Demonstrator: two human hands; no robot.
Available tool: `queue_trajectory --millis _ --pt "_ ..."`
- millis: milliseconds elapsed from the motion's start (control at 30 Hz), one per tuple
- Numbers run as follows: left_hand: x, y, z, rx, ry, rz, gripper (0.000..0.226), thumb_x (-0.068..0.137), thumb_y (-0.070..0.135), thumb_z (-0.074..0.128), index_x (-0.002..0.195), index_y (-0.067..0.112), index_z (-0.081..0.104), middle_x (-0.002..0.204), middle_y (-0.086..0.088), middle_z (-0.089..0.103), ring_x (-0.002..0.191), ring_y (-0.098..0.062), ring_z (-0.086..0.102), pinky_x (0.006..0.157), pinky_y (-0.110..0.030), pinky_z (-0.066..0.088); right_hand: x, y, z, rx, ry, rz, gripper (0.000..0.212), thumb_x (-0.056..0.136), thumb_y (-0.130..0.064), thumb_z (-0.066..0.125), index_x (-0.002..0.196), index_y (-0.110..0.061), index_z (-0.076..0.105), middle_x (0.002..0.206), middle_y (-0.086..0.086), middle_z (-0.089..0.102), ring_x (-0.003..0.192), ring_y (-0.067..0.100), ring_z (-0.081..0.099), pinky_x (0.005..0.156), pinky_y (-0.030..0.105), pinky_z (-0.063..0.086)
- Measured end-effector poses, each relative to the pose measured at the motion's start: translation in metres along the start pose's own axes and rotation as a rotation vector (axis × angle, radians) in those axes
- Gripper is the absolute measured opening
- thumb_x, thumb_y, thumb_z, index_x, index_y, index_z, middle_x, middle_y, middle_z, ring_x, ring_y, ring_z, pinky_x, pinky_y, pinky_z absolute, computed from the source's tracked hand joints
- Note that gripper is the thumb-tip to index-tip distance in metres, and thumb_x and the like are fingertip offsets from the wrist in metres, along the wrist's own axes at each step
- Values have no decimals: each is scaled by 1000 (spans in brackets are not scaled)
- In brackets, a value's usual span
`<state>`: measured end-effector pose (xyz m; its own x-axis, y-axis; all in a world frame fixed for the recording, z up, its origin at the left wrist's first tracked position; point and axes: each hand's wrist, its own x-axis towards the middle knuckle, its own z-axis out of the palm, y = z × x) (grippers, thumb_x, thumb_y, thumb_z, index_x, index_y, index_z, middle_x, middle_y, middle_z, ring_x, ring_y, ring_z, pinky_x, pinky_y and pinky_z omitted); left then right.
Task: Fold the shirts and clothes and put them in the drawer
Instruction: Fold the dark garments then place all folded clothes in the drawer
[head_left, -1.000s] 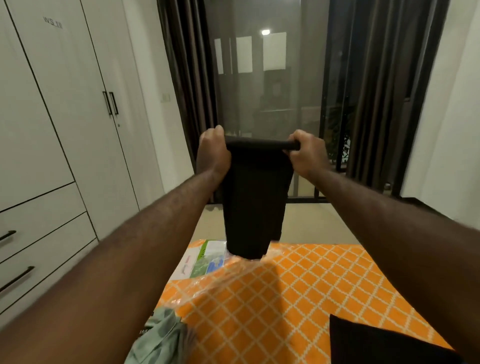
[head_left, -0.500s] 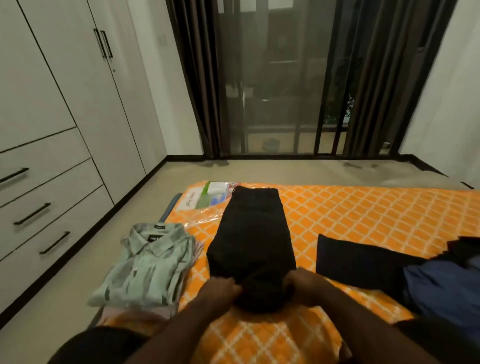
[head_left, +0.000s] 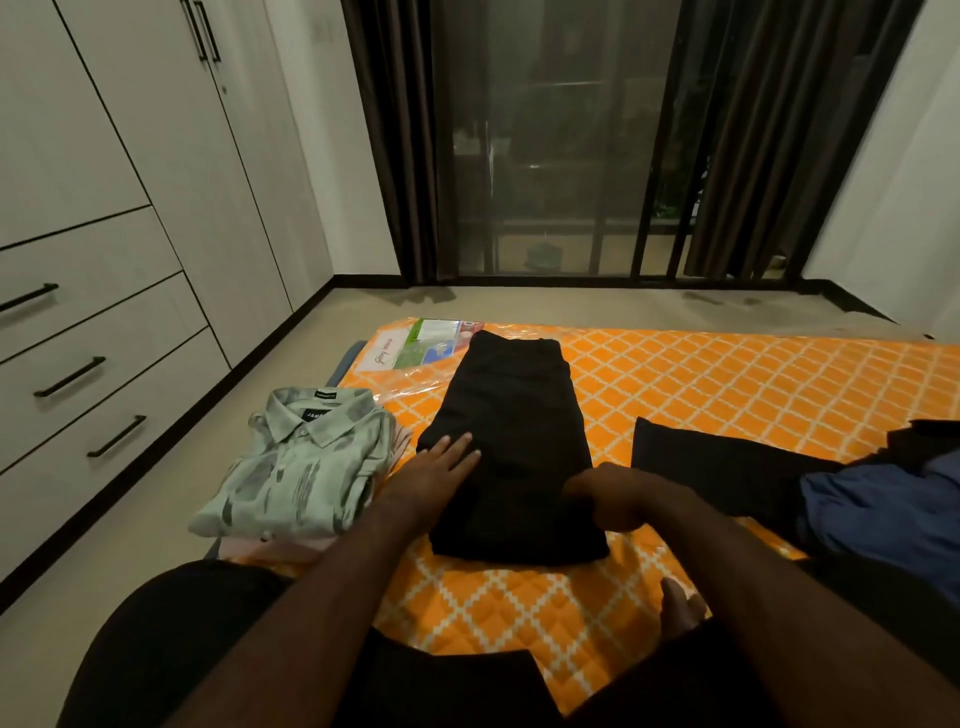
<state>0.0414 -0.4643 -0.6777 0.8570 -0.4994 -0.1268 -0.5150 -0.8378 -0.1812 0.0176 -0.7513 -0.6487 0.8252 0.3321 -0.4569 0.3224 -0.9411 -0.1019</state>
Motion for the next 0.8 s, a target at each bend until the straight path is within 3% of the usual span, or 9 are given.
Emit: queue_trajectory --millis 67,133,267,367,500,700,800 --pt "9 1 0 -12 81 -1 82 101 9 52 163 22 0 170 0 -12 157 -27 -2 125 -43 15 6 1 4 -23 186 9 69 94 -2 58 155 -26 39 158 3 42 147 28 37 113 44 43" --pt "17 -4 7 -7 52 -15 83 102 12 52 162 23 -3 170 0 -12 157 -26 -3 126 -44 15 15 5 13 -111 283 0 83 95 -5 61 163 -27 17 170 0 17 158 26 11 119 47 34" --pt "24 -18 36 28 -240 -38 86 101 13 54 162 30 -4 171 -6 -7 156 -32 5 122 -48 25 32 21 30 -224 145 46 99 96 -12 65 163 -33 -4 172 -2 -6 158 27 -8 119 58 28" --pt "25 -18 46 -88 -353 -38 91 98 7 57 162 28 -5 170 -9 -11 156 -35 5 123 -48 24 41 26 41 -247 -32 44 100 96 -16 66 163 -33 -7 171 0 -13 158 28 -11 118 60 28" --pt "29 -22 45 -236 -337 -36 89 99 12 59 163 26 -2 170 -10 -10 156 -35 4 125 -42 19 51 29 43 -179 -3 30 95 97 -9 62 163 -34 -1 172 -1 -9 158 27 -9 117 53 36" --pt "26 -28 48 -381 -328 -38 102 93 18 70 159 45 -3 170 -7 -10 156 -34 4 124 -44 20 49 32 41 -54 -1 -13 90 98 -4 61 164 -31 6 172 3 -5 158 27 -9 126 45 22" --pt "22 -29 51 -443 -290 -45 105 92 18 71 156 52 -5 169 -9 -12 155 -34 13 123 -42 26 44 31 38 -33 -15 -38 89 98 0 58 164 -31 6 172 4 -4 157 29 -11 126 44 19"
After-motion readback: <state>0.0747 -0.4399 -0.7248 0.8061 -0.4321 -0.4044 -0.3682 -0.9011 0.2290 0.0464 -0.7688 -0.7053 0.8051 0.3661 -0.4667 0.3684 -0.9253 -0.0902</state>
